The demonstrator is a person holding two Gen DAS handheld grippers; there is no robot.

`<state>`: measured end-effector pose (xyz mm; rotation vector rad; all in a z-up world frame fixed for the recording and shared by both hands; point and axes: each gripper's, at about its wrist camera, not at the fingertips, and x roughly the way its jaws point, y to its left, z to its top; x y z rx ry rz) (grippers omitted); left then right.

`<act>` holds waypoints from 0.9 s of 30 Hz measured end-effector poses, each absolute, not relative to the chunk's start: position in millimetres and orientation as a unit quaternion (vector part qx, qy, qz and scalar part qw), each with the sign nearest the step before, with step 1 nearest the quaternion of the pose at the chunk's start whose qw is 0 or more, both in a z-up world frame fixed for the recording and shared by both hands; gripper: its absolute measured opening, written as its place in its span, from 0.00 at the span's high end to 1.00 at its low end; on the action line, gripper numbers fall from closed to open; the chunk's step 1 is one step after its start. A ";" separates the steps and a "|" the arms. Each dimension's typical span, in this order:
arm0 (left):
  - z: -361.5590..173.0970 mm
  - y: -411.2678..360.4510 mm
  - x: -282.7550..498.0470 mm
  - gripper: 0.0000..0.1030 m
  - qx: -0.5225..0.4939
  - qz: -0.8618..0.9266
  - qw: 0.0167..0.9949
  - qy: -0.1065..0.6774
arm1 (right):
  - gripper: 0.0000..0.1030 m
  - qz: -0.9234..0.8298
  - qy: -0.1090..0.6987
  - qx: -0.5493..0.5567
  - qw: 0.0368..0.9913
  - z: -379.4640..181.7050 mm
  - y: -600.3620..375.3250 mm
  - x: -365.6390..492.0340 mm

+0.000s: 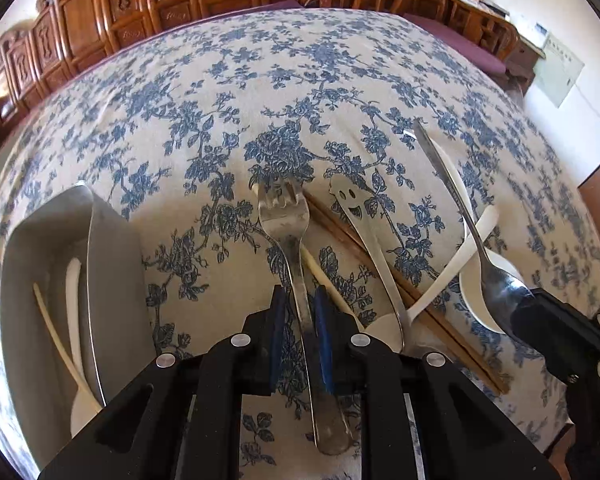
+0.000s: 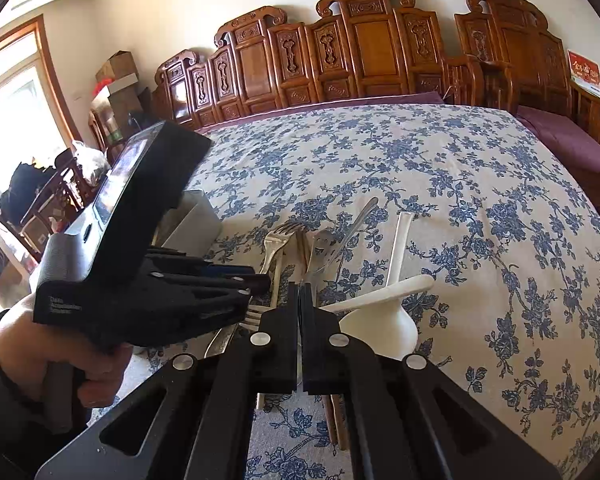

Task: Organize utensils
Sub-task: 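Grasp a metal fork with the left tool while the right tool holds the metal spoon, then carry the metal fork into the grey tray and open the left tool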

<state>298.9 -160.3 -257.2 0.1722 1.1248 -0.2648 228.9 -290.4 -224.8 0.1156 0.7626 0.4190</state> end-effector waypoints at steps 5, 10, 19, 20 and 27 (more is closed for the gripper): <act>-256.0 -155.1 296.7 0.94 0.077 -0.127 0.834 0.532 | 0.98 0.204 0.371 0.057 0.904 -225.1 -289.7 229.9; -238.7 -145.2 281.4 0.94 0.077 -0.130 0.847 0.509 | 0.98 0.208 0.373 0.047 0.903 -226.3 -282.9 229.5; -198.3 -125.2 258.0 0.94 0.072 -0.134 0.865 0.477 | 0.98 0.212 0.369 0.036 0.904 -224.6 -275.3 224.5; -193.6 -122.8 255.7 0.94 0.071 -0.133 0.868 0.473 | 0.98 0.213 0.369 0.035 0.904 -224.4 -274.7 223.4; -168.7 -107.9 237.9 0.94 0.062 -0.135 0.878 0.456 | 0.98 0.213 0.366 0.033 0.905 -222.5 -272.1 218.3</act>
